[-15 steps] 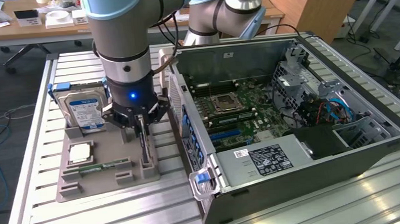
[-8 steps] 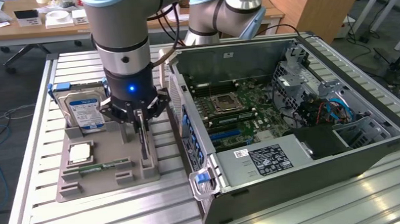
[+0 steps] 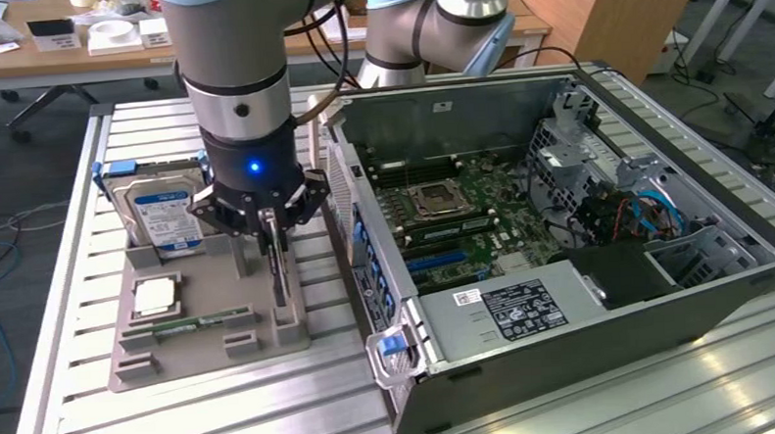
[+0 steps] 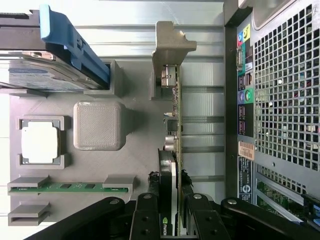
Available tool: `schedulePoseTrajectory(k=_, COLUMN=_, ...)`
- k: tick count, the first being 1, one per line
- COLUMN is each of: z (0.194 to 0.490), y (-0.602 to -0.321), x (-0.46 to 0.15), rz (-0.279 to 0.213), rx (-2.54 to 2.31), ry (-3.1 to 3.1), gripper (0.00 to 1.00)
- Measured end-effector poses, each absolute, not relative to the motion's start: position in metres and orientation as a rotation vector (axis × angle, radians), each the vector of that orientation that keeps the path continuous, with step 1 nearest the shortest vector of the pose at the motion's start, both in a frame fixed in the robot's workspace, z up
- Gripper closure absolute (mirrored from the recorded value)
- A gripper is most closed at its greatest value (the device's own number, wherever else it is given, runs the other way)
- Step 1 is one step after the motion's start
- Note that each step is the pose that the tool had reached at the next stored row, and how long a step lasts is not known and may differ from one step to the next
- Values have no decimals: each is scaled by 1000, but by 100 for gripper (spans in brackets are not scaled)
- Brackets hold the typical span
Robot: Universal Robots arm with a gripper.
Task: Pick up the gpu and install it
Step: 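Pick up the gpu and move the gpu toward the slot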
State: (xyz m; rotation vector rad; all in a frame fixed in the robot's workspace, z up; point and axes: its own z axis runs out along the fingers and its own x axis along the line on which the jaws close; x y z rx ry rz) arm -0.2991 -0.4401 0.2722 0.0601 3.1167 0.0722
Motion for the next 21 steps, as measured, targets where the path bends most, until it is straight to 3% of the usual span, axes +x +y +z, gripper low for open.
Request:
schedulePoseTrajectory(k=6, z=278, y=-440, x=-299, rz=72, rx=60, ry=3117, gripper=73)
schedulePoseTrajectory(k=21, z=333, y=-440, x=-299, rz=72, rx=60, ry=3117, gripper=73)
